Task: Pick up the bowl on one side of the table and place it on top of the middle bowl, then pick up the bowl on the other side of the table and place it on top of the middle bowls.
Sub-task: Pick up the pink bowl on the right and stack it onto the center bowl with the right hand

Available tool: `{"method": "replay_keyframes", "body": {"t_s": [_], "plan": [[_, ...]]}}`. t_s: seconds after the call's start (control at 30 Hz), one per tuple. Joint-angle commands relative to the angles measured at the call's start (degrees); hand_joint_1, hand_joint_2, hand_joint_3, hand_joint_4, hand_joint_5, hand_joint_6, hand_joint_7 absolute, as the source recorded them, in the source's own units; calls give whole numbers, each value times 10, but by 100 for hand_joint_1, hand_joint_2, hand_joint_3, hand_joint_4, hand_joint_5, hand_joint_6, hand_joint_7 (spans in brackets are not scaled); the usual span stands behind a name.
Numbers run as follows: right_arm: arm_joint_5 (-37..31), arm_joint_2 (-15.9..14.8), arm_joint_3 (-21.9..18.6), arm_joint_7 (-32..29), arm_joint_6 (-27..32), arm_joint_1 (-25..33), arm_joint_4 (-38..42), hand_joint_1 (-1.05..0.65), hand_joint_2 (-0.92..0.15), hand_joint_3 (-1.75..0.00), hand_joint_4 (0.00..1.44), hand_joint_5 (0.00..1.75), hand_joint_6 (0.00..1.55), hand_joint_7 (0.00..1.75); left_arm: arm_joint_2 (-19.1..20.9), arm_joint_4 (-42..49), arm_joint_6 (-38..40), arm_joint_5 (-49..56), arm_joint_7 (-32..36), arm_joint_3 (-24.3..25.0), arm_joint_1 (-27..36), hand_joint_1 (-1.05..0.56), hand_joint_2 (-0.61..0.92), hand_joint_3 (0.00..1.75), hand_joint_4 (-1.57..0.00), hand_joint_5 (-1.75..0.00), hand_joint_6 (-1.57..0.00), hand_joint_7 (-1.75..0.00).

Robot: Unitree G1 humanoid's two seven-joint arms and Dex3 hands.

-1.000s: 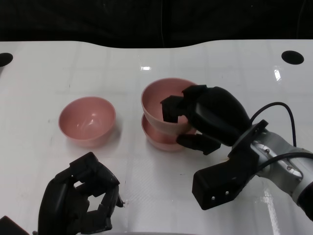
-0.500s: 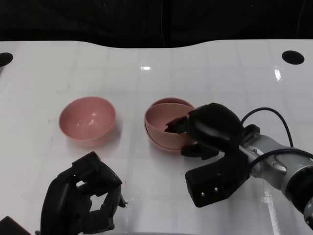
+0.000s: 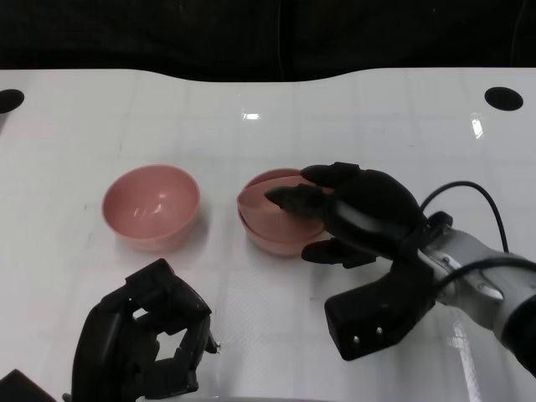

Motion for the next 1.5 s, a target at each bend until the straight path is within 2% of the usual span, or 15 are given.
{"method": "replay_keyframes", "body": {"t_s": [0.03,0.1,0.2,0.43,0.77,1.1,1.5], "plan": [[2,-29,-15,1,17,39,-69,-71,-92,-47,23,0,27,0,4,2,-4,2,4,3,-2,-21,45,120,-84,-158,-81,-131],[2,-43,-21,7,29,72,-122,-70,-92,-47,17,0,20,0,4,1,-2,3,7,3,-2,-21,45,120,-84,-158,-81,-131],[2,-54,-27,19,39,102,-166,-70,-92,-47,14,0,18,0,4,4,-3,3,6,4,-4,-21,44,122,-85,-158,-81,-131],[-6,-72,-26,39,47,144,-202,-71,-92,-46,15,1,18,1,5,11,-6,-3,0,7,-8,-21,44,121,-85,-159,-81,-131],[-12,-61,-25,36,45,142,-169,-71,-92,-45,14,0,16,0,7,8,-1,-5,0,10,-9,-21,43,123,-85,-159,-81,-131],[12,-65,-53,14,18,151,-203,-69,-92,-49,11,0,9,0,7,18,-10,-3,-2,13,-13,-20,43,124,-85,-158,-82,-131],[46,-97,-115,15,-8,246,-326,-62,-92,-45,43,23,39,15,16,2,-21,16,7,20,-11,-21,43,122,-80,-163,-81,-129]]}}
